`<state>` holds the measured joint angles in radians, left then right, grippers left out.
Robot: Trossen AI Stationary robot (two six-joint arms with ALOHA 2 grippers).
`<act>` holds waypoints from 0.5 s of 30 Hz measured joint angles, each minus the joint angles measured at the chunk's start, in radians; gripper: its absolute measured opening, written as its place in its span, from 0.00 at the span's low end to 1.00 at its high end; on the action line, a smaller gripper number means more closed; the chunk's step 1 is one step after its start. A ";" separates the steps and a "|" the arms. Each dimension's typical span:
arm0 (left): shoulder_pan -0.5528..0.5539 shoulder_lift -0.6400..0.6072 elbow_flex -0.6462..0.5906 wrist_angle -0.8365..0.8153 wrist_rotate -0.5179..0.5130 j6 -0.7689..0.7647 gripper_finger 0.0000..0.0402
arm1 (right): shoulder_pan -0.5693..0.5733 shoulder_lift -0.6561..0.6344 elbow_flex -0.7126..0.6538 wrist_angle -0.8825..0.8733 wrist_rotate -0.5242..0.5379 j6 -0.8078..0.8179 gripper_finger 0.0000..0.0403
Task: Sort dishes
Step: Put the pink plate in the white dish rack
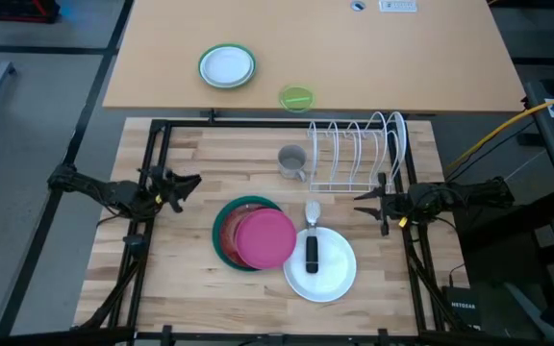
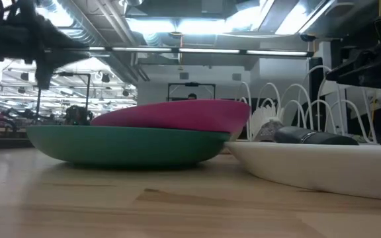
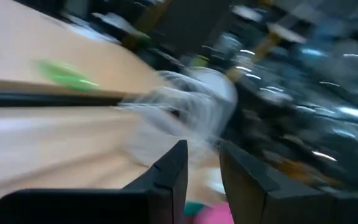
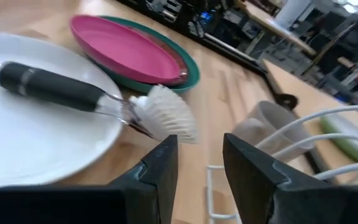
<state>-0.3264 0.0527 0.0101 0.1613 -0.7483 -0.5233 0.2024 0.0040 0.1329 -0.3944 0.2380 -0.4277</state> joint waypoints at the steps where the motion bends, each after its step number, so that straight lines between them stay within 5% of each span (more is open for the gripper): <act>1: 0.000 0.020 0.000 0.040 0.059 -0.003 0.21 | 0.000 0.000 0.000 0.002 0.013 -0.002 0.33; 9: -0.002 0.327 0.007 0.304 0.273 -0.004 0.21 | 0.000 0.000 0.000 0.008 0.063 0.001 0.33; 15: -0.001 0.665 0.165 0.309 0.416 0.018 0.21 | 0.000 0.000 0.000 0.021 0.065 0.001 0.33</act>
<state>-0.3277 0.7181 0.1750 0.4703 -0.3326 -0.5056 0.2020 0.0042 0.1329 -0.3734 0.3029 -0.4263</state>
